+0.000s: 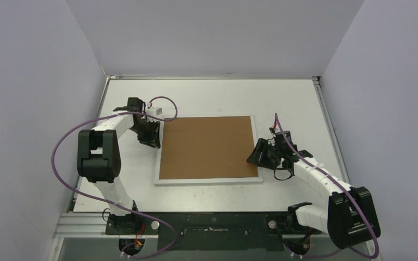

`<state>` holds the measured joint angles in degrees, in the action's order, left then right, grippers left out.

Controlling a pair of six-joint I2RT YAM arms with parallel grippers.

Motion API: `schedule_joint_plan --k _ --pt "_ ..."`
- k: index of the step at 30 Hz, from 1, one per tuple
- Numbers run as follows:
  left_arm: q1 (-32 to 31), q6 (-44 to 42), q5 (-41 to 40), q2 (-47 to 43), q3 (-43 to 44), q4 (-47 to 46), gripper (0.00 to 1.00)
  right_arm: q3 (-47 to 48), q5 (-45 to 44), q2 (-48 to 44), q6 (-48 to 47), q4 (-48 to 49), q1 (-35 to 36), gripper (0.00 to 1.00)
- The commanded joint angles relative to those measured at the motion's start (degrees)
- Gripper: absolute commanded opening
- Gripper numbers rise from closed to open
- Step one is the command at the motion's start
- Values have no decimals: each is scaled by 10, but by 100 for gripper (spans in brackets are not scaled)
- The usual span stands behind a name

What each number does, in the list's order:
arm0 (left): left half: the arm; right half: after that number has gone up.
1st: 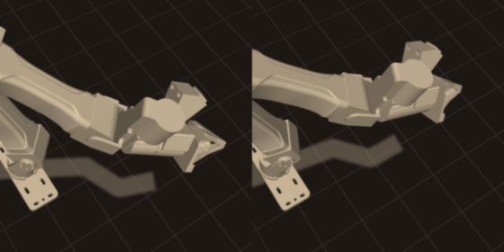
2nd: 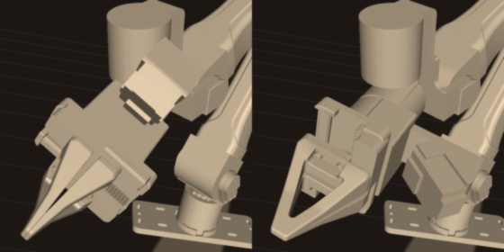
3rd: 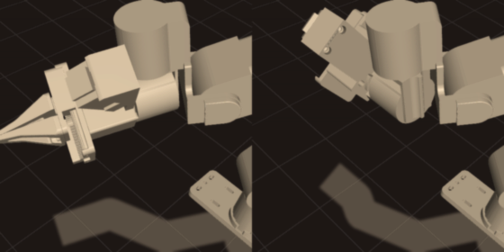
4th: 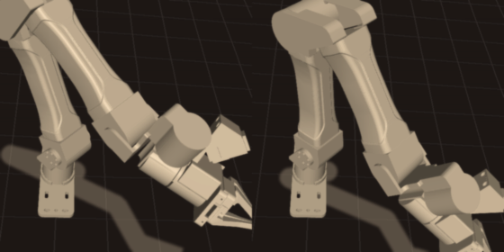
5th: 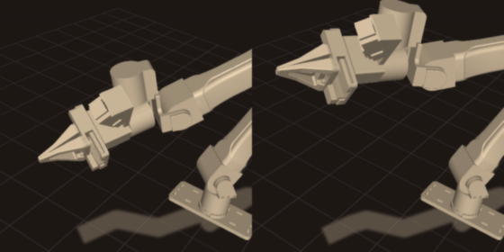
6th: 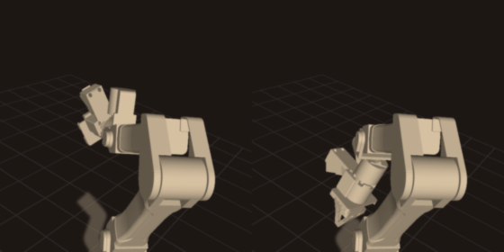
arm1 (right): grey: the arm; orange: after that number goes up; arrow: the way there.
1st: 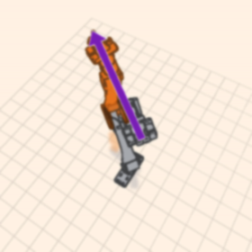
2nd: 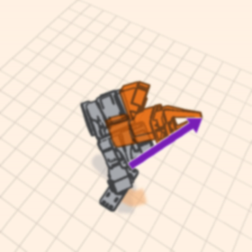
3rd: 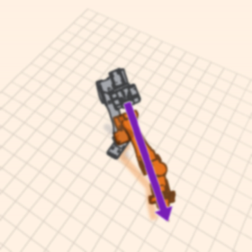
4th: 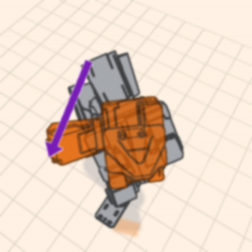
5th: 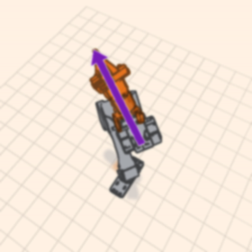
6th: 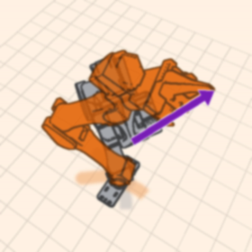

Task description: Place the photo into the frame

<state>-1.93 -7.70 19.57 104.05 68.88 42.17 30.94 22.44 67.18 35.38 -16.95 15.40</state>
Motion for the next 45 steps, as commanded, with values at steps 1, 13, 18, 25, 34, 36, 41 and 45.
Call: schedule_joint_plan --k 1,13,18,25,34,36,41,45 --pt "-2 -3 4 -6 -11 -32 27 -2 22 1 13 30 -1 52" --pt "0 -7 14 5 -15 -36 22 48 77 -64 86 45 -2 52" --pt "2 -10 18 4 -17 -39 21 66 99 -93 119 50 -2 50" --pt "2 -13 20 6 -18 -40 21 55 149 -133 208 142 -2 48" --pt "4 -13 26 3 -18 -40 21 38 225 -125 307 300 -2 48" --pt "4 -13 26 1 -18 -40 21 39 243 -113 319 322 -1 48" --pt "7 -12 29 -2 -15 -36 21 42 274 -95 364 407 0 51" --pt "10 -10 31 -7 -10 -33 21 69 293 -61 375 426 4 54"
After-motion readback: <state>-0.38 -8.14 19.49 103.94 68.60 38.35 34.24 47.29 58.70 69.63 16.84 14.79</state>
